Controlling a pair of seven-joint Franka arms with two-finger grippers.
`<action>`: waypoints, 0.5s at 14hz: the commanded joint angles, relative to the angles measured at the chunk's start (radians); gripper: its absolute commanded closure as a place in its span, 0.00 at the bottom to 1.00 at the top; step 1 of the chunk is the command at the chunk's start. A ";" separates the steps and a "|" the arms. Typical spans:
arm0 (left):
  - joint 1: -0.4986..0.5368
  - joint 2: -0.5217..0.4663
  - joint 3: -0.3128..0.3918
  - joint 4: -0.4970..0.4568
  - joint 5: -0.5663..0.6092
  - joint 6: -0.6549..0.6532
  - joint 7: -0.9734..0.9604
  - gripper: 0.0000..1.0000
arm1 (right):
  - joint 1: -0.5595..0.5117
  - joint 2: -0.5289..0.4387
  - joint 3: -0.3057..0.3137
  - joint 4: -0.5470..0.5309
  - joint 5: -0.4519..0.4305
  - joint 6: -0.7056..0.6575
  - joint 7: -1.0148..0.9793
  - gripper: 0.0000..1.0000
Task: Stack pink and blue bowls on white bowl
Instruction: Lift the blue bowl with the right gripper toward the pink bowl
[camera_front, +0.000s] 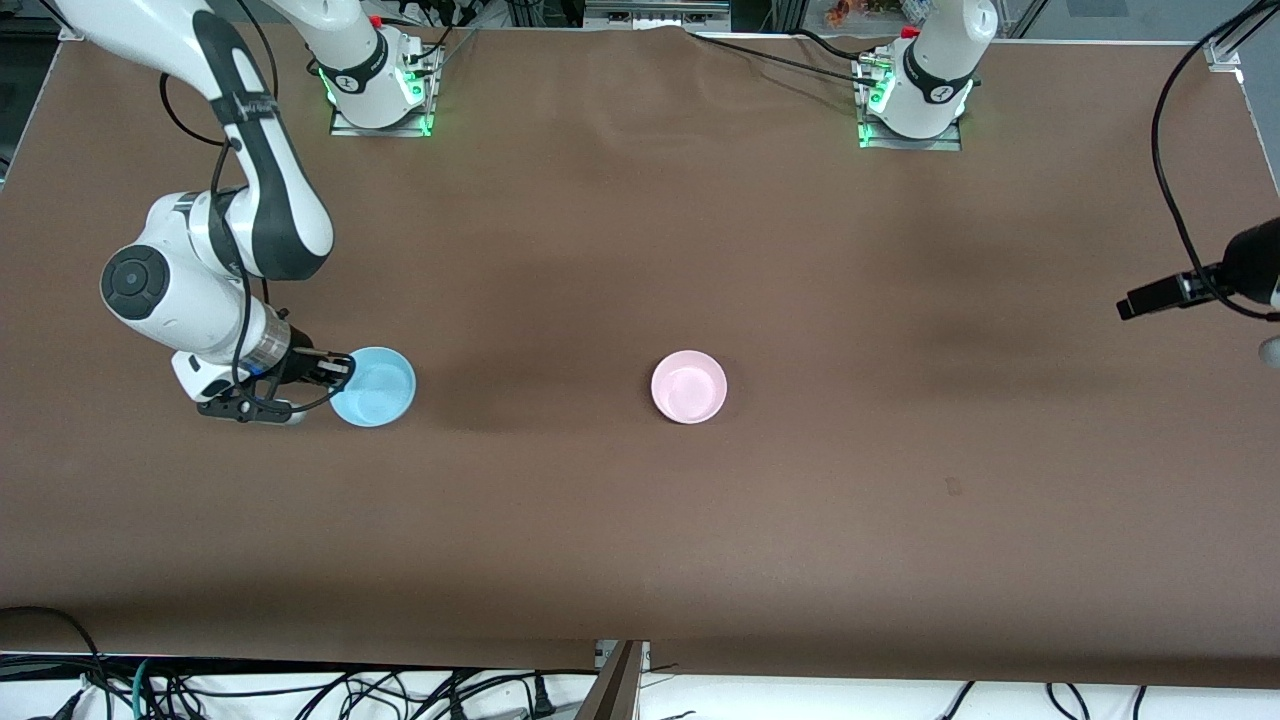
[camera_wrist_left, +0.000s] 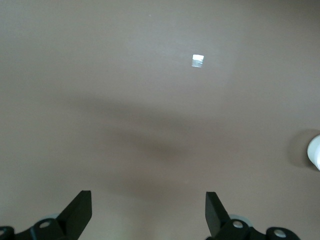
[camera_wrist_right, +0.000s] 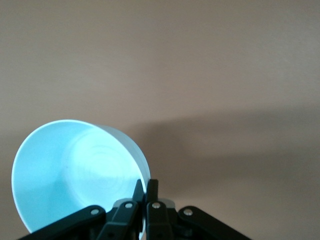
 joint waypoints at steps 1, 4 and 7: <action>-0.013 -0.038 -0.043 0.001 0.033 -0.027 -0.005 0.00 | 0.095 0.036 0.003 0.129 0.005 -0.098 0.164 1.00; -0.012 -0.066 -0.069 -0.011 0.057 -0.032 -0.028 0.00 | 0.238 0.092 0.003 0.227 -0.006 -0.107 0.385 1.00; -0.004 -0.055 -0.065 0.000 0.060 -0.032 0.056 0.00 | 0.365 0.197 0.002 0.347 -0.012 -0.107 0.574 1.00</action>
